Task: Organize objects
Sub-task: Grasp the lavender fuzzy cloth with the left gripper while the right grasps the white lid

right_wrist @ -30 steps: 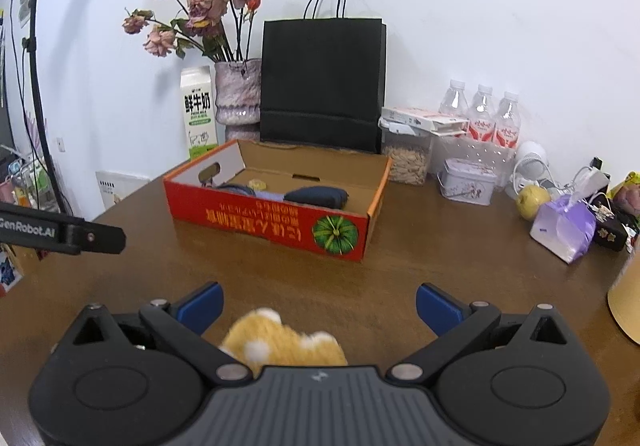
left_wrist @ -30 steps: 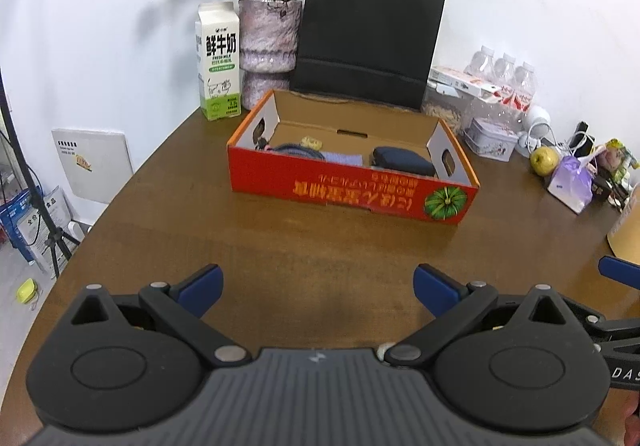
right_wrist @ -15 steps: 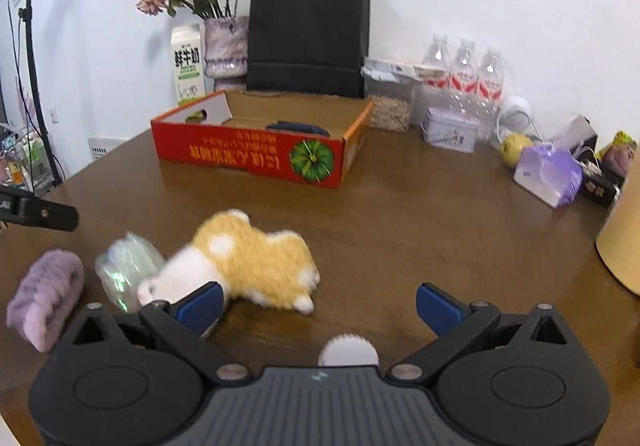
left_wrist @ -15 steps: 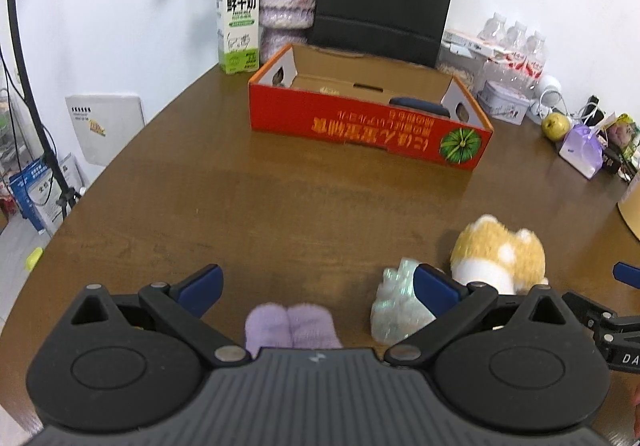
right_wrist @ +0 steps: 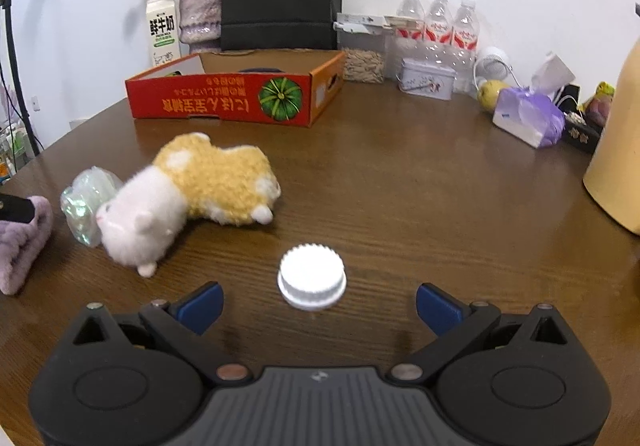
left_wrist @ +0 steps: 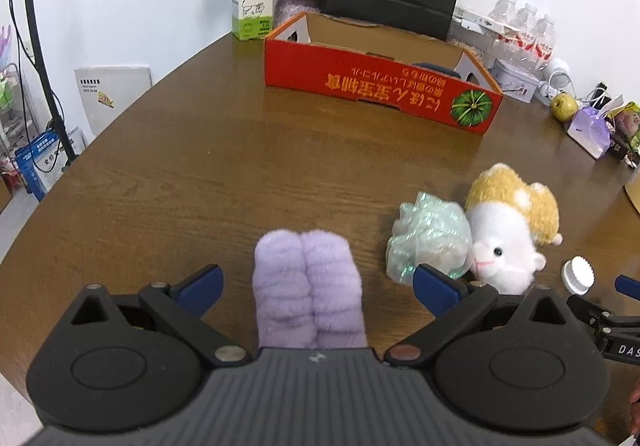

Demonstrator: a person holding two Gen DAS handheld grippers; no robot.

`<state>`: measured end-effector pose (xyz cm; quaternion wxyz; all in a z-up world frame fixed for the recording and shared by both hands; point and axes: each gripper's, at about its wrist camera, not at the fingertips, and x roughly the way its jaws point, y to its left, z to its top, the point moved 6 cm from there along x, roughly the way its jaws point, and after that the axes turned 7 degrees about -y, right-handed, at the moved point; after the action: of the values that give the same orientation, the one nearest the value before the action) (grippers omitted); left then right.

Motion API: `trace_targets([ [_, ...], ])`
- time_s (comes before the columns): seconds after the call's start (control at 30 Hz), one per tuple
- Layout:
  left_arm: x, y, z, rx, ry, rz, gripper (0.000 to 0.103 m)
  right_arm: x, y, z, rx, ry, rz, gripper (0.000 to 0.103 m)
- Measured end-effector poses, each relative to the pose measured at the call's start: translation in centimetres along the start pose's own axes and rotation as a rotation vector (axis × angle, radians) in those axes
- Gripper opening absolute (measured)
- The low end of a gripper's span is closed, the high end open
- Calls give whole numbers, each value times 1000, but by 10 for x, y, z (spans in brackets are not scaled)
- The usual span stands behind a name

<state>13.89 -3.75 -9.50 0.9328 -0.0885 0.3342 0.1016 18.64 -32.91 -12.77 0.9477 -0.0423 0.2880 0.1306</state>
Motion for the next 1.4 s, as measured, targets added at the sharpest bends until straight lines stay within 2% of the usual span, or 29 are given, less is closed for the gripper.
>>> trace_targets([
  [0.4,15,5,-20,-25,26,14,103,13,-3,-3,9,-3,-9,95],
  [0.53,19,5,-23,-18,26,20,103,18,0,2,23,-14,0,83],
  [0.6,20,3,-24,-9,19,24,103,20,2,4,25,-18,-4,83],
  [0.67,20,2,-25,-1,13,25,103,22,2,4,33,-28,-7,78],
  [0.83,20,-1,-26,23,6,34,101,22,6,7,31,-40,-2,58],
  [0.93,19,-1,-26,35,-5,43,91,22,7,7,28,-45,-5,56],
  [1.03,16,-3,-26,59,-23,50,69,21,10,7,20,-60,1,49],
  [1.07,14,-3,-25,65,-29,52,58,21,11,7,16,-67,7,46],
  [1.1,13,-3,-25,67,-34,54,52,20,12,7,13,-70,12,41],
  [1.4,12,-3,-26,82,-52,43,49,20,18,8,-18,-76,4,38],
])
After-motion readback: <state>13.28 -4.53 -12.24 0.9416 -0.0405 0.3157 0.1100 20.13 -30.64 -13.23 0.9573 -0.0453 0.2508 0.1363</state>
